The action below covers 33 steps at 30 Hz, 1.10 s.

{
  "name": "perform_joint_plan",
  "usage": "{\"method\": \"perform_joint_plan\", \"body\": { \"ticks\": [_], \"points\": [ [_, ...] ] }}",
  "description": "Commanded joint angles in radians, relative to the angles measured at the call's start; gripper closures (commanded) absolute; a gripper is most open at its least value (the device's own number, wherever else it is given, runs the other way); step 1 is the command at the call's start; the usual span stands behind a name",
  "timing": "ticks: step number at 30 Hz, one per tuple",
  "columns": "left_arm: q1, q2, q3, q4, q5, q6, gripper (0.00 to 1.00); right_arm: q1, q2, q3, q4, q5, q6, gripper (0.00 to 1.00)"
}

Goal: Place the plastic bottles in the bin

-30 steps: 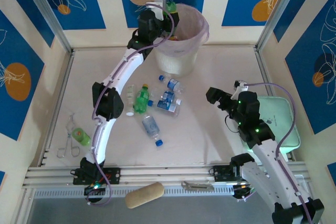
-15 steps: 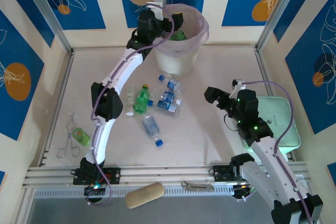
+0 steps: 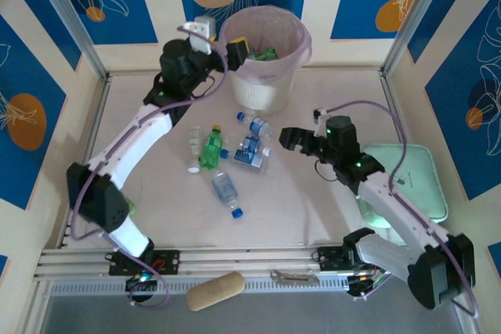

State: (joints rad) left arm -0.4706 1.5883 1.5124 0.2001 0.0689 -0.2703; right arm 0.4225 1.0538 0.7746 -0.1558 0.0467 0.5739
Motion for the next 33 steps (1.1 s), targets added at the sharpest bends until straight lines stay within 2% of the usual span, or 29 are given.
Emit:
{"method": "perform_joint_plan", "body": {
  "ticks": [1, 5, 11, 17, 19, 24, 33],
  "points": [
    [0.021, -0.106, -0.2, 0.024, -0.043, -0.004, 0.0, 0.063, 0.104, 0.107, -0.044, -0.021, -0.092, 0.01],
    [0.044, -0.251, -0.434, 0.008, -0.086, -0.055, 0.0, 0.121, 0.28, 0.246, -0.114, -0.063, -0.16, 0.01],
    [0.091, -0.443, -0.69, -0.057, -0.175, -0.104, 0.0, 0.22, 0.519, 0.482, -0.29, -0.058, -0.313, 0.01],
    [0.16, -0.554, -0.821, -0.179, -0.336, -0.147, 0.0, 0.278, 0.676, 0.627, -0.45, -0.061, -0.419, 0.01],
    [0.186, -0.579, -0.861, -0.185, -0.357, -0.185, 0.0, 0.291, 0.705, 0.652, -0.484, -0.044, -0.436, 0.01],
    [0.236, -0.603, -0.953, -0.1, -0.313, -0.277, 0.0, 0.318, 0.778, 0.72, -0.571, 0.002, -0.482, 0.01],
    [0.258, -0.531, -0.94, -0.094, -0.179, -0.31, 0.0, 0.364, 0.911, 0.842, -0.669, 0.129, -0.55, 0.01]
  ]
}}
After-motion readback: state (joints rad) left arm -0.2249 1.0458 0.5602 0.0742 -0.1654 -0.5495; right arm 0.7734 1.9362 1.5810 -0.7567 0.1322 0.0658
